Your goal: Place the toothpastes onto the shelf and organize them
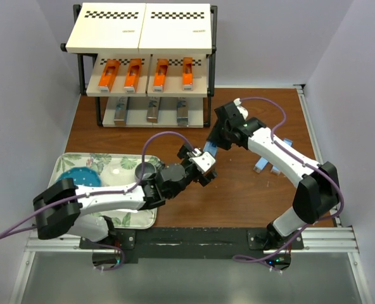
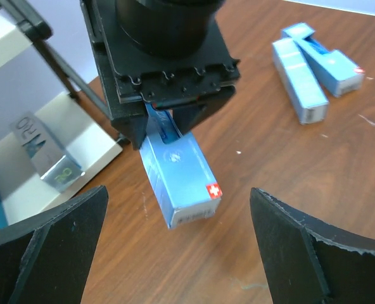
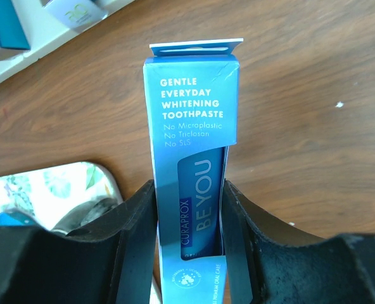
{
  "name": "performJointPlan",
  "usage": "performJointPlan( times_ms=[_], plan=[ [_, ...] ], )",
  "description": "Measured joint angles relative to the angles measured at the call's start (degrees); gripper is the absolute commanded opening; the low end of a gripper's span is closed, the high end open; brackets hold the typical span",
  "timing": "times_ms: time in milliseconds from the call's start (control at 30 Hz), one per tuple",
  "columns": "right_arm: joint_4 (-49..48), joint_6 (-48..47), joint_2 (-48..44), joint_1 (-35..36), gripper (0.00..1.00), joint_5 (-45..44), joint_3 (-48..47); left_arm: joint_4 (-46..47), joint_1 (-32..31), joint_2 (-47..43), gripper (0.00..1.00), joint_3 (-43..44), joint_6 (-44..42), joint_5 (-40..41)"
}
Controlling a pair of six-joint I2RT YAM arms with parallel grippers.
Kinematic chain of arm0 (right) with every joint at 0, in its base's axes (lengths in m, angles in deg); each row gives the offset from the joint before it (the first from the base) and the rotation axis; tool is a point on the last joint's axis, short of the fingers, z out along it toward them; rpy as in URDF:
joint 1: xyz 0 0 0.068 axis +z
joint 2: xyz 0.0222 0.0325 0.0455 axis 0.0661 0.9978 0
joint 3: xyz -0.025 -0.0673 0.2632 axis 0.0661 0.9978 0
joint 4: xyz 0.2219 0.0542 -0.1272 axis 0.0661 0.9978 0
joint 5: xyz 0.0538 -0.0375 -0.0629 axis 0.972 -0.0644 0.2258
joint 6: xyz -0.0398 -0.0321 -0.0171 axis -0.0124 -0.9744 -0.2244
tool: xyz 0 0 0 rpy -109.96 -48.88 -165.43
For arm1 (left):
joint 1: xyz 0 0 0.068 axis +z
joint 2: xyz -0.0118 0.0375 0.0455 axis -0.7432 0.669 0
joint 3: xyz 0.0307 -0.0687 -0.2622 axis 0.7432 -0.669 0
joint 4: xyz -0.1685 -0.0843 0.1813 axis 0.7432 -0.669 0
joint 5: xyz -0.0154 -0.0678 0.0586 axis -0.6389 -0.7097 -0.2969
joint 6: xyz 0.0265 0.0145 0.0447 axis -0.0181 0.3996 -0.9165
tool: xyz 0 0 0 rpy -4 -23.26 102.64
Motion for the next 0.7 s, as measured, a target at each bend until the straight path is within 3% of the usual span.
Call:
performJointPlan(
  times_ms=[267,467,700],
  plan=[
    [-0.28,2.01,-0.68,0.94,0.03,-0.07,0.76,7.58,-1.44,8.44,0.96,-0.04,-1.64,10.86],
    [-0.28,2.56,-2.19,1.03,0.03,-0.07,0.94,10.75,-2.73,11.85,0.83,0.0,-2.86,15.34],
    [-0.46,2.93,-2.97,1.22,0.03,-0.04,1.55,13.92,-4.0,15.54,0.8,1.79,-5.38,19.32]
  ],
)
